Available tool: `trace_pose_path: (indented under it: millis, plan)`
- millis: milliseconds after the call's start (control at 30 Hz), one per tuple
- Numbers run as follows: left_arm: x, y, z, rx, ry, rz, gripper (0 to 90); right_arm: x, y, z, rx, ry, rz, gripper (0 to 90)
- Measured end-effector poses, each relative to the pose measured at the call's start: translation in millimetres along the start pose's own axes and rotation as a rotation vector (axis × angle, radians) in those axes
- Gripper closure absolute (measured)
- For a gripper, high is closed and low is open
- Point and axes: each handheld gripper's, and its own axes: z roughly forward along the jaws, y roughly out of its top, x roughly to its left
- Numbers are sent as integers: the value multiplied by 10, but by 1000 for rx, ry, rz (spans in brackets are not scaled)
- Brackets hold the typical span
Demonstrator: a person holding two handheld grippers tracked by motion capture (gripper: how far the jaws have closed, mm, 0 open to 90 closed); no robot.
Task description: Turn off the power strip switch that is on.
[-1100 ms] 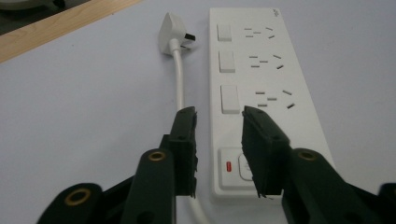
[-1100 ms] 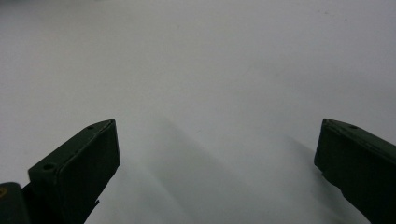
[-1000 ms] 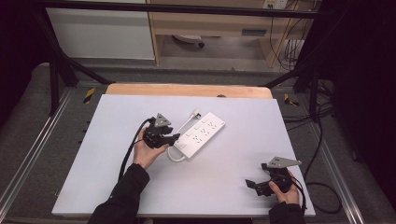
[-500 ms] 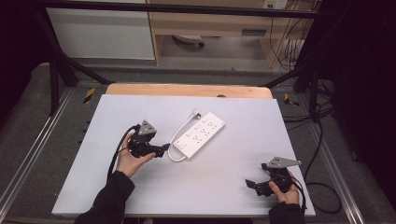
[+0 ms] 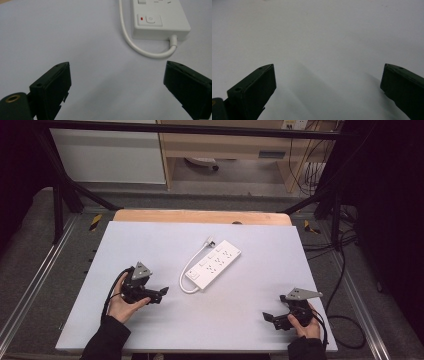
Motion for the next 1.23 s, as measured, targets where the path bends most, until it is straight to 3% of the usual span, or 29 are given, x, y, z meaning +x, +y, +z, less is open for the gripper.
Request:
trace_pose_path:
  millis: [267, 433, 967, 1233]
  plan:
    - [92, -267, -145, -20, 26, -30, 84, -4, 0, -3, 2, -2, 0, 8]
    - [120, -407, -233, -28, 19, -43, 81, -3, 1, -3, 2, -3, -1, 8]
    - [215, -692, -369, -26, 21, -75, 62, 0, 1, -5, 3, -1, 1, 8]
    - [226, -725, -359, -17, 10, -82, 60, 1, 1, -5, 3, 2, 3, 7]
